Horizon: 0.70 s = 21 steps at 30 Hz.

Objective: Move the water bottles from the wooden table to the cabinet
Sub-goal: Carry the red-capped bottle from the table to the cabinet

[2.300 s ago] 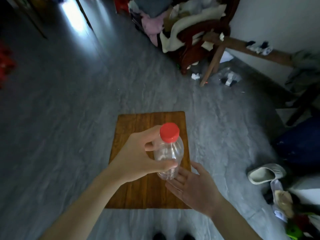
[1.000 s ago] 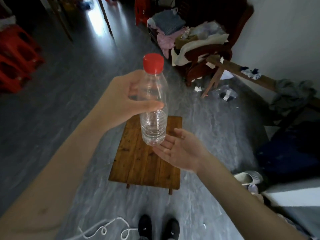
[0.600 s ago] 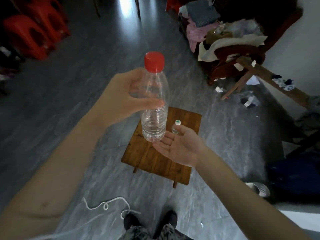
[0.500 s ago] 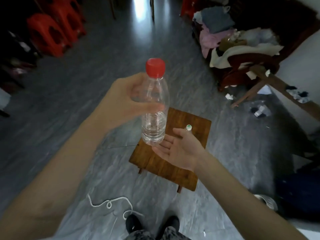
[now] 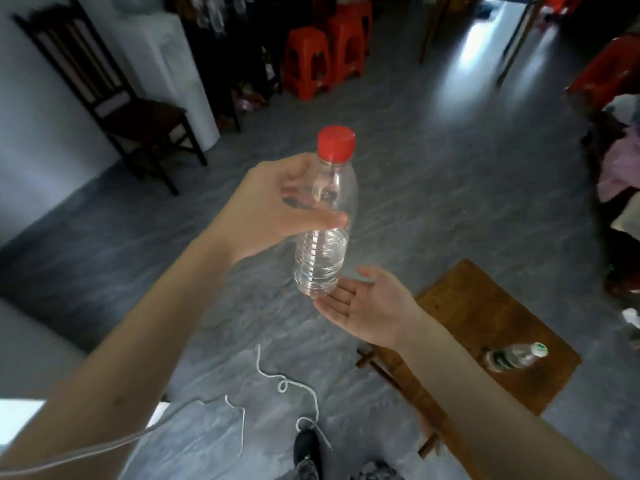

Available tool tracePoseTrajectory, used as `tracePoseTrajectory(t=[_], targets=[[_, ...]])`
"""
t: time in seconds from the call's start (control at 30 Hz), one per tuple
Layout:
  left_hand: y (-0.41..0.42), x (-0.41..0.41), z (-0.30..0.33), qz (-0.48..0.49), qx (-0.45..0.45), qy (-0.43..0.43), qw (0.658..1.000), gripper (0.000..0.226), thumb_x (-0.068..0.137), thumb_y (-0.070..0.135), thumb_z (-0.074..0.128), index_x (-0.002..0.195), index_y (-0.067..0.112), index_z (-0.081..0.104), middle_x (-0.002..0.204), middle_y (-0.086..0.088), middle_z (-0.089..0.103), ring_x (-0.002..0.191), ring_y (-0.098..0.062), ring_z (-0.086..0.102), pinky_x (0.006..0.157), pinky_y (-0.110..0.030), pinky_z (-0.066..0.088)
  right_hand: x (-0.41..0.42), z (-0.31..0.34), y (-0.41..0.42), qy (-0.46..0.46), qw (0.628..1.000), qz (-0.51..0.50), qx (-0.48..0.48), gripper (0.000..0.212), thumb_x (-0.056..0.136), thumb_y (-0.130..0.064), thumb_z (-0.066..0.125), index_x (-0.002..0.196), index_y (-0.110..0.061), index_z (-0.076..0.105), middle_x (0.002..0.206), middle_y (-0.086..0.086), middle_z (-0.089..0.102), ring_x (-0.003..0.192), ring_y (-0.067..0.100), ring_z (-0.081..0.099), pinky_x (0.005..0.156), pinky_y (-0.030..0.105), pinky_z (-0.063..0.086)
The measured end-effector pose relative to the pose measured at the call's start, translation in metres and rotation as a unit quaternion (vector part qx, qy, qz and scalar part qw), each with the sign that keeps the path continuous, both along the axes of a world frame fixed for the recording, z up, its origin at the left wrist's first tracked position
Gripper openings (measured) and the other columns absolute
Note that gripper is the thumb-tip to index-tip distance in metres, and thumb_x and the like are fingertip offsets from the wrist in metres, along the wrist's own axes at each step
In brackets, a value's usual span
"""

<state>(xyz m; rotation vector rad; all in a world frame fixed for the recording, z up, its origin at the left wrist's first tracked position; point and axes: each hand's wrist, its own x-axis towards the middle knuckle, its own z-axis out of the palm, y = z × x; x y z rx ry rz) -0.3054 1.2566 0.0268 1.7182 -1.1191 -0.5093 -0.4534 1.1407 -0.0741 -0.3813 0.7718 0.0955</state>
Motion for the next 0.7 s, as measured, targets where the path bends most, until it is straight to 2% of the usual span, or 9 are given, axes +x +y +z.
tracePoseTrajectory(t=[0.1,0.23,0.4,0.5,0.57,0.7], targets=[[0.043,0.023,-0.001,0.064,-0.002,0.002,0.998,0.045,0.075,0.011,0.090,0.111,0.029,0.070,0.105,0.009,0.078,0.099,-0.016,0.076,0.093,-0.026,0.055,0.037,0.000,0.026,0.002,0.998,0.061,0.001,0.054,0.100,-0.031,0.041,0.137,0.006,0.049,0.142,0.023,0.053,0.123,0.035,0.055,0.098,0.043,0.047],[0.094,0.042,-0.005,0.152,-0.009,0.008,0.988,0.043,0.075,0.011,0.090,0.111,0.025,0.071,0.107,0.004,0.078,0.101,-0.013,0.074,0.099,-0.034,0.056,0.079,-0.001,0.054,0.003,0.987,0.163,0.004,0.049,0.100,-0.032,0.039,0.125,0.006,0.056,0.140,0.022,0.055,0.108,0.033,0.062,0.089,0.044,0.054],[0.144,0.056,-0.001,0.260,-0.001,0.014,0.966,0.043,0.076,0.011,0.089,0.109,0.032,0.071,0.102,0.013,0.078,0.099,-0.011,0.074,0.095,-0.029,0.055,0.125,-0.001,0.085,-0.008,0.964,0.265,0.010,0.053,0.101,-0.034,0.040,0.130,0.007,0.053,0.131,0.023,0.059,0.106,0.033,0.061,0.086,0.046,0.054],[0.161,0.061,0.007,0.320,0.005,0.021,0.947,0.040,0.075,0.016,0.089,0.106,0.034,0.072,0.099,0.014,0.078,0.095,-0.005,0.073,0.089,-0.023,0.052,0.147,0.003,0.095,-0.012,0.948,0.316,0.022,0.052,0.100,-0.034,0.041,0.122,0.010,0.057,0.122,0.026,0.063,0.097,0.036,0.064,0.082,0.042,0.057],[0.166,0.066,0.014,0.348,-0.001,0.017,0.937,0.040,0.069,0.027,0.088,0.104,0.035,0.072,0.099,0.012,0.078,0.095,-0.007,0.074,0.090,-0.026,0.053,0.161,0.007,0.095,-0.025,0.940,0.340,0.031,0.051,0.100,-0.034,0.042,0.121,0.010,0.058,0.120,0.027,0.064,0.097,0.038,0.065,0.081,0.042,0.058],[0.163,0.076,0.028,0.390,-0.027,-0.001,0.920,0.040,0.066,0.028,0.088,0.102,0.033,0.072,0.094,0.009,0.079,0.091,-0.010,0.075,0.087,-0.027,0.056,0.192,0.021,0.086,-0.054,0.925,0.375,0.020,0.054,0.100,-0.036,0.041,0.123,0.010,0.057,0.123,0.028,0.063,0.099,0.037,0.064,0.085,0.041,0.056]])
